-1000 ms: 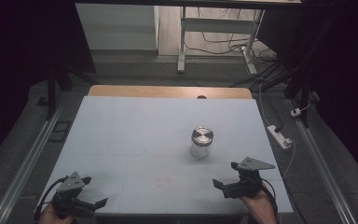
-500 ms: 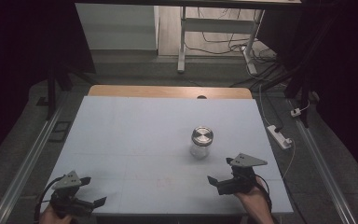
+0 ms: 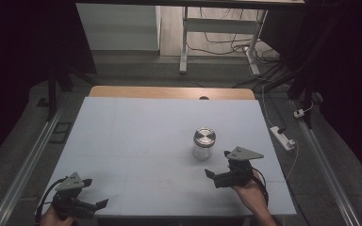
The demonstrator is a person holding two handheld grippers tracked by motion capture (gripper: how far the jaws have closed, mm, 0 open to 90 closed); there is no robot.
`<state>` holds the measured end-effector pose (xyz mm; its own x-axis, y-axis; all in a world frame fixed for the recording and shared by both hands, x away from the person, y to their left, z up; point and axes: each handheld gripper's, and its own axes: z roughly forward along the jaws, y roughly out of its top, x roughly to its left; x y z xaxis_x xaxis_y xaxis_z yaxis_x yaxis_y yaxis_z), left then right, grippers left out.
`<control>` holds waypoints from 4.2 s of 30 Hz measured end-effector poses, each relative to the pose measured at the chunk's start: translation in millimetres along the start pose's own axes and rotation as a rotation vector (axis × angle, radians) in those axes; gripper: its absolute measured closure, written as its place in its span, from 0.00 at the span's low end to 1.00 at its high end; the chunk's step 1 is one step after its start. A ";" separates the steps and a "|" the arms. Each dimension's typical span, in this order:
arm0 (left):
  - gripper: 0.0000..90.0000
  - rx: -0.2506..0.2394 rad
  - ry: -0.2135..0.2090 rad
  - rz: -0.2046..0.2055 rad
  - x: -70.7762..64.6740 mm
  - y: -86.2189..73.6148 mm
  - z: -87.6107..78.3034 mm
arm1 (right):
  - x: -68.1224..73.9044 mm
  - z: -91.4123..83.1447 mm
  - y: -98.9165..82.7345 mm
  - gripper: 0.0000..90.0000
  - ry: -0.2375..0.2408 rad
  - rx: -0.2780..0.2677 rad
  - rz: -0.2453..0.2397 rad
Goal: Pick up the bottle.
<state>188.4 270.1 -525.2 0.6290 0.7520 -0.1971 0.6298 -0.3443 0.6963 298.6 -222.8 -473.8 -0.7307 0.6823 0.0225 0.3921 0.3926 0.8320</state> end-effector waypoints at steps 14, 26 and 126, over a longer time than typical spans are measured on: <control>0.00 0.070 0.034 0.069 -8.5 3.3 7.1 | -11.2 10.0 13.7 0.00 -0.006 -0.035 0.023; 0.00 0.070 0.043 0.078 -9.5 3.3 6.8 | -19.7 26.6 26.3 0.00 -0.008 -0.036 0.017; 0.00 -0.005 -0.008 0.023 -2.2 1.0 0.1 | -21.2 76.4 41.4 0.17 -0.041 0.119 -0.152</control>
<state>187.6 268.1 -524.2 0.6468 0.7396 -0.1862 0.6128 -0.3587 0.7041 373.0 -173.8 -482.1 -0.7641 0.6333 -0.1228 0.3440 0.5610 0.7529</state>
